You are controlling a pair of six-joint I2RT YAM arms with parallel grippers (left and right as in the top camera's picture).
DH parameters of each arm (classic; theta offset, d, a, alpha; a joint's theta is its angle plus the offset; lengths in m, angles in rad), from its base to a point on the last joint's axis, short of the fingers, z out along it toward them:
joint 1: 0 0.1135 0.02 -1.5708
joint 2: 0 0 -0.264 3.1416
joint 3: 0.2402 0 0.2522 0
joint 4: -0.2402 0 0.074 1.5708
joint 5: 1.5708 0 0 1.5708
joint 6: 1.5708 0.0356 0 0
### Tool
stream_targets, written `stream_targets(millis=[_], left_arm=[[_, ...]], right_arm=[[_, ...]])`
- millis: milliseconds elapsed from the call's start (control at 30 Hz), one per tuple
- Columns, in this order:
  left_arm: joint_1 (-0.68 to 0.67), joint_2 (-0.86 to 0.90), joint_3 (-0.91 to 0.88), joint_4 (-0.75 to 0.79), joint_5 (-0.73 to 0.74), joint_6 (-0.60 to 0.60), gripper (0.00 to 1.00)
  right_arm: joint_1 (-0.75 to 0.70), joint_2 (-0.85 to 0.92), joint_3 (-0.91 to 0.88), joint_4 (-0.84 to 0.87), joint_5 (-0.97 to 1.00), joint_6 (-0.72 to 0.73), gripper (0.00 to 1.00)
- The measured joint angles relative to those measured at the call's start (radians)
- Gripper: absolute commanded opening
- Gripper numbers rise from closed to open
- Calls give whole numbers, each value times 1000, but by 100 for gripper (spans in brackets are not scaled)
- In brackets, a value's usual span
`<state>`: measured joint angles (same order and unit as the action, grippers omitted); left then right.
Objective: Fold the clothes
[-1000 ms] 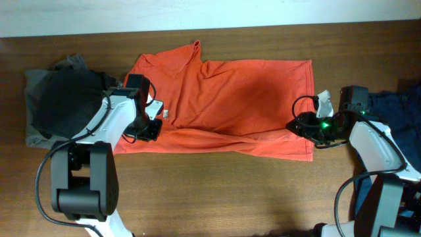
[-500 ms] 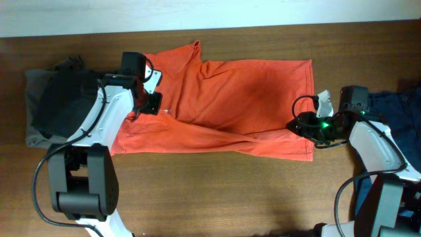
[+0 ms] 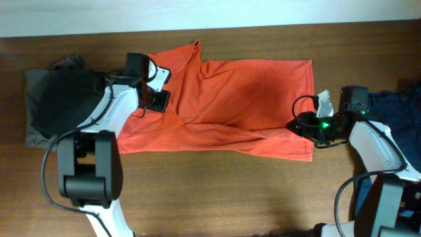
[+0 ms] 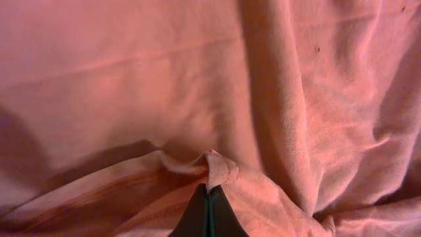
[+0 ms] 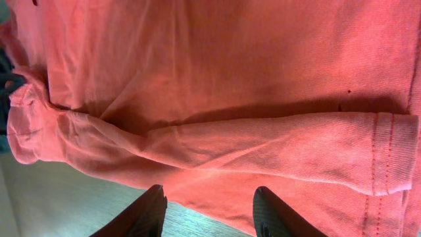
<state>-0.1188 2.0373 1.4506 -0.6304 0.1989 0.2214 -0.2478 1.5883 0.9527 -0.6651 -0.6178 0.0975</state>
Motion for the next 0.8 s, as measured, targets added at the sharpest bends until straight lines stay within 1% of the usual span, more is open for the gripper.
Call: stream_targets(millis=[167,233,267,300,400,433,467,533,600,633,667,733,800], left_arm=[[-3,16,0,13,21,0,0],[-4,16,0,28,34,0,4],[-4,16,0,31,41,0,11],[-4,16,0,35,49,6,22],[-3,16,0,36,66,11,65],[-4,16,0,31,68,11,73],[-3,16,0,23,73,11,77],[-3,16,0,11,77,9,80],[-3,16,4,-26,80,8,80],[-3,16,9,-46,82,7,80],[-3,16,21,-72,82,6,80],[-3,16,49,-130,82,6,77],[-3,12,81,-181,82,7,70]], right_arm=[[0,0,0,0,0,0,48],[0,0,0,0,0,0,49],[0,0,0,0,0,0,49],[0,0,0,-1,0,0,49],[0,0,0,-21,0,0,49],[0,0,0,-37,0,0,49],[3,0,0,-51,0,0,49],[11,0,0,-77,0,-2,50],[33,0,0,-89,0,-10,56],[48,0,0,-92,0,-19,57],[70,0,0,-91,1,-31,55],[114,0,0,-86,18,-45,44],[151,0,0,-86,66,-23,41]])
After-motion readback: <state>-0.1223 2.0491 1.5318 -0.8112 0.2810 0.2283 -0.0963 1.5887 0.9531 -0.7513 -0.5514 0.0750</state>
